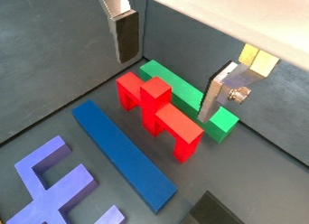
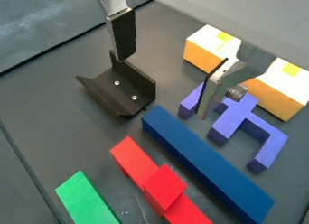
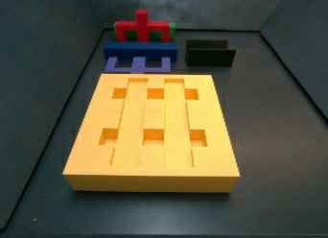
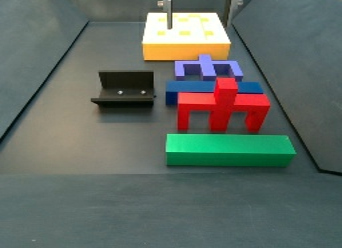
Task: Pick up the green object. Move up. Move to above the board. Insert the green object.
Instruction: Pick up the green object.
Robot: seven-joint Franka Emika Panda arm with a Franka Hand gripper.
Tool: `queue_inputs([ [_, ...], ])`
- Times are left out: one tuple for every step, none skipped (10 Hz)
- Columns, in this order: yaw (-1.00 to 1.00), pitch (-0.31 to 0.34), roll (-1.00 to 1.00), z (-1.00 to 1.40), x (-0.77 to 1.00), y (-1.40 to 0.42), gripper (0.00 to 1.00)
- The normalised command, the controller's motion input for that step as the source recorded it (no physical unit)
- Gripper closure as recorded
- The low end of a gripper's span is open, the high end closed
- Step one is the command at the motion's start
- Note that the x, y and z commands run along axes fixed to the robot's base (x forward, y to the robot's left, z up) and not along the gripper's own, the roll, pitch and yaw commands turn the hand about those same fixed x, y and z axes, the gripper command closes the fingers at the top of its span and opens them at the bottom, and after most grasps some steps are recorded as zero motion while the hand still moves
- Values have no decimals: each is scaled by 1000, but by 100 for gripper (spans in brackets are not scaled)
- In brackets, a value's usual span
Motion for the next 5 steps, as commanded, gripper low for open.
queue_inputs([
  [0, -3, 0, 0, -60, 0, 0],
  [-9, -33, 0, -54, -160, 80, 0],
  [-126, 0, -63, -77, 0, 571, 0],
  [-340, 0, -14, -111, 0, 649, 0],
  [-474, 0, 0, -123, 34, 537, 0],
])
